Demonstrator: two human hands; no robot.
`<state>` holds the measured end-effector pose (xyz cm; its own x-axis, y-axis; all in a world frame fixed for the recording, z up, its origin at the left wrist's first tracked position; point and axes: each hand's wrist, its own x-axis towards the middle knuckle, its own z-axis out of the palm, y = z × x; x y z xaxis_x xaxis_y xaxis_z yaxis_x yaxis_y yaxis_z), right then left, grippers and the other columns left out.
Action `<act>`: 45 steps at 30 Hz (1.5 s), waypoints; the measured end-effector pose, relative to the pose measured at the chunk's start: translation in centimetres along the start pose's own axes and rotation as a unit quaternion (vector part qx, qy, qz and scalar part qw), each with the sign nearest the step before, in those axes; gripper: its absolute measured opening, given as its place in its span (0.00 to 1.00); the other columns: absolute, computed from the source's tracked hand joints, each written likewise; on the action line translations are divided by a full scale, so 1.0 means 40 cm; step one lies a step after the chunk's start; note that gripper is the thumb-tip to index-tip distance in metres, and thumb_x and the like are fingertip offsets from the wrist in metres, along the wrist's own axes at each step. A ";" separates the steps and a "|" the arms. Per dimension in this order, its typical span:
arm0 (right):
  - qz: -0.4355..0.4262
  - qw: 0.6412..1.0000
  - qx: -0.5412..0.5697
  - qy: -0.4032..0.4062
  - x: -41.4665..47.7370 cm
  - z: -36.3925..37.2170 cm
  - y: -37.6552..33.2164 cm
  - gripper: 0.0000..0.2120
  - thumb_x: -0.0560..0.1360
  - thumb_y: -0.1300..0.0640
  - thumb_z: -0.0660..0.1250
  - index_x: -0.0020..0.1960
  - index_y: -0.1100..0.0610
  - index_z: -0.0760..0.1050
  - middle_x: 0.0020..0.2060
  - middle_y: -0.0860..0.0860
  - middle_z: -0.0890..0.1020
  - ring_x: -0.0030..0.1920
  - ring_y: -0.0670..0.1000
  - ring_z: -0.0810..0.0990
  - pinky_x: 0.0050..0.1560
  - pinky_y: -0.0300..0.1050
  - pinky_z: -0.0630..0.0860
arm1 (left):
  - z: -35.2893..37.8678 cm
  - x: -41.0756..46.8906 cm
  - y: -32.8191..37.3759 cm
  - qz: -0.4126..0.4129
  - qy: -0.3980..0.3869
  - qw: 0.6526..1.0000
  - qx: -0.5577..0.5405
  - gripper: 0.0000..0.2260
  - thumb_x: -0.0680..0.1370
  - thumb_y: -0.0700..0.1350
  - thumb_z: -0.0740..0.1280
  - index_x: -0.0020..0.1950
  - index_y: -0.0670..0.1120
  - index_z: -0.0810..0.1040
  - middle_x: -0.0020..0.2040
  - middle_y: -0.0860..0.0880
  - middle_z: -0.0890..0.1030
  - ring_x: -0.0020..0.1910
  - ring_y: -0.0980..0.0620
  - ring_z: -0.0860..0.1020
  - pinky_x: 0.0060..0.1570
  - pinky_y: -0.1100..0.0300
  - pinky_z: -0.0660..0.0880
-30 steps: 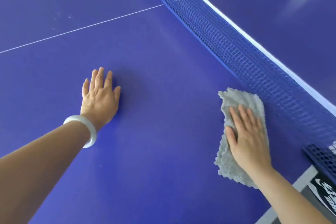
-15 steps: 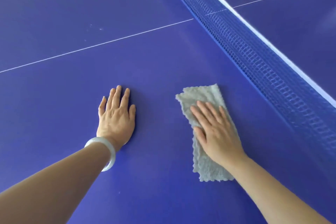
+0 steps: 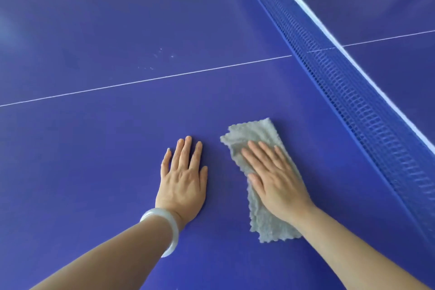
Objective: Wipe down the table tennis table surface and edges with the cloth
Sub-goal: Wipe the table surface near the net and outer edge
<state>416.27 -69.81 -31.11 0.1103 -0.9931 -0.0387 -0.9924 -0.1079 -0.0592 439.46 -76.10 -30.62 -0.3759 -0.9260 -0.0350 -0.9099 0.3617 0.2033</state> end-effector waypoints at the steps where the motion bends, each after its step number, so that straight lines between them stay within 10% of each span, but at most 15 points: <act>1: 0.073 0.997 -0.012 0.008 0.011 -0.001 0.059 0.28 0.83 0.44 0.38 0.81 0.50 0.50 0.80 0.48 0.50 0.80 0.51 0.48 0.79 0.55 0.49 | 0.002 0.000 0.001 -0.002 -0.003 1.000 -0.002 0.30 0.80 0.55 0.36 0.81 0.48 0.50 0.81 0.48 0.47 0.80 0.51 0.42 0.77 0.51 0.38; 6: 0.405 0.914 0.027 0.028 0.145 -0.010 0.061 0.29 0.83 0.48 0.41 0.81 0.55 0.46 0.81 0.53 0.48 0.80 0.56 0.46 0.78 0.60 0.45 | 0.003 -0.004 -0.007 -0.008 -0.019 1.000 0.001 0.28 0.82 0.54 0.40 0.81 0.47 0.53 0.81 0.47 0.50 0.80 0.49 0.46 0.77 0.49 0.41; 18: 0.245 0.969 0.010 -0.007 0.224 -0.019 0.090 0.28 0.83 0.46 0.43 0.81 0.50 0.42 0.80 0.47 0.43 0.80 0.49 0.39 0.79 0.53 0.40 | -0.067 0.072 -0.048 0.023 0.022 0.999 -0.022 0.18 0.74 0.45 0.72 0.63 0.41 0.80 0.65 0.42 0.77 0.63 0.41 0.77 0.60 0.48 0.74; 23: 0.201 0.978 0.052 0.009 0.284 -0.039 0.156 0.26 0.83 0.46 0.45 0.81 0.48 0.49 0.80 0.44 0.48 0.79 0.45 0.42 0.79 0.49 0.40 | -0.076 0.165 -0.152 -0.059 0.005 0.998 0.016 0.26 0.84 0.54 0.47 0.81 0.45 0.53 0.81 0.45 0.48 0.80 0.47 0.46 0.78 0.50 0.44; 28: 0.232 0.965 0.094 0.076 0.417 -0.066 0.301 0.26 0.82 0.44 0.52 0.78 0.47 0.59 0.80 0.48 0.55 0.79 0.53 0.54 0.77 0.57 0.56 | -0.052 0.170 -0.165 -0.056 0.031 0.998 -0.001 0.30 0.80 0.57 0.42 0.80 0.46 0.57 0.80 0.47 0.54 0.80 0.48 0.50 0.77 0.51 0.44; 32: 0.352 0.935 0.039 0.036 0.551 -0.055 0.334 0.32 0.80 0.39 0.44 0.81 0.52 0.51 0.80 0.52 0.52 0.80 0.56 0.49 0.78 0.60 0.47 | -0.048 0.170 -0.178 -0.062 0.023 0.998 0.000 0.29 0.81 0.57 0.42 0.81 0.48 0.55 0.81 0.48 0.52 0.80 0.50 0.47 0.77 0.52 0.41; 40: -0.037 0.997 0.063 0.020 0.503 -0.012 -0.121 0.26 0.84 0.45 0.46 0.80 0.49 0.57 0.79 0.46 0.57 0.80 0.49 0.50 0.79 0.52 0.47 | -0.051 0.162 -0.186 -0.060 0.025 0.998 -0.008 0.30 0.80 0.57 0.41 0.81 0.48 0.55 0.81 0.48 0.52 0.80 0.51 0.47 0.77 0.53 0.40; 45: -0.155 0.987 0.037 -0.004 0.354 -0.012 0.039 0.24 0.85 0.45 0.43 0.81 0.47 0.50 0.80 0.44 0.51 0.80 0.45 0.47 0.79 0.49 0.45 | -0.053 0.162 -0.190 -0.060 0.039 0.997 -0.025 0.29 0.80 0.55 0.42 0.80 0.47 0.58 0.80 0.48 0.55 0.80 0.50 0.50 0.77 0.53 0.42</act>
<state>416.25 -84.05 -31.27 0.4086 -0.9126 -0.0149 -0.9042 -0.4025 -0.1426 444.29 -85.08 -30.31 -0.2478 -0.9687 0.0143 -0.9370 0.2434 0.2504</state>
